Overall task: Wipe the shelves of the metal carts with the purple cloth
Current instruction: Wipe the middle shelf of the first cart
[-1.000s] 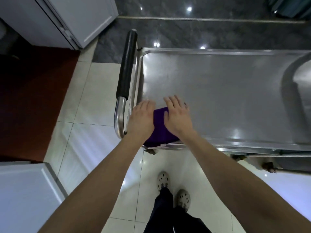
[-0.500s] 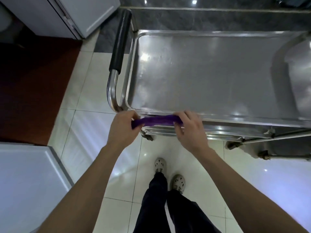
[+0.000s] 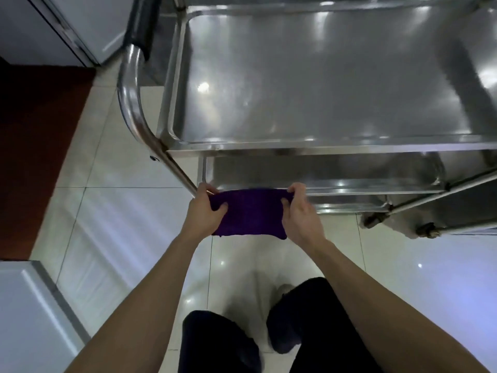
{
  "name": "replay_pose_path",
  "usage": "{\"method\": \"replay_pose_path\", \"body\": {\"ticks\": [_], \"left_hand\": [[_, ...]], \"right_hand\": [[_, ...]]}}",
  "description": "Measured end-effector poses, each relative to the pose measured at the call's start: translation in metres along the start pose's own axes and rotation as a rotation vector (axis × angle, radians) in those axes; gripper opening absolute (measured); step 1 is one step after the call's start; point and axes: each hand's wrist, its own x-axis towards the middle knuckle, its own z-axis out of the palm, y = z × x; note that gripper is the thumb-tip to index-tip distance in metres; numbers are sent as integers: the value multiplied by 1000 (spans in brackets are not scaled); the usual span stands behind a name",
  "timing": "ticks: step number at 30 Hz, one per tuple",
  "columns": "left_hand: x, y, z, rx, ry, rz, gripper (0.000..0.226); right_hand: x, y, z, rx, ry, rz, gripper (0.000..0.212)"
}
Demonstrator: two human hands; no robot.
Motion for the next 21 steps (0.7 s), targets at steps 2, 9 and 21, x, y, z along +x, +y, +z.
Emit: {"method": "replay_pose_path", "body": {"ticks": [2, 9, 21], "left_hand": [[25, -24, 25, -22, 65, 48, 42], [130, -44, 60, 36, 331, 272, 33], [121, -169, 111, -385, 1081, 461, 50]], "right_hand": [[21, 22, 24, -31, 2, -18, 13], [121, 53, 81, -3, 243, -133, 16], [151, 65, 209, -775, 20, -350, 83]]}}
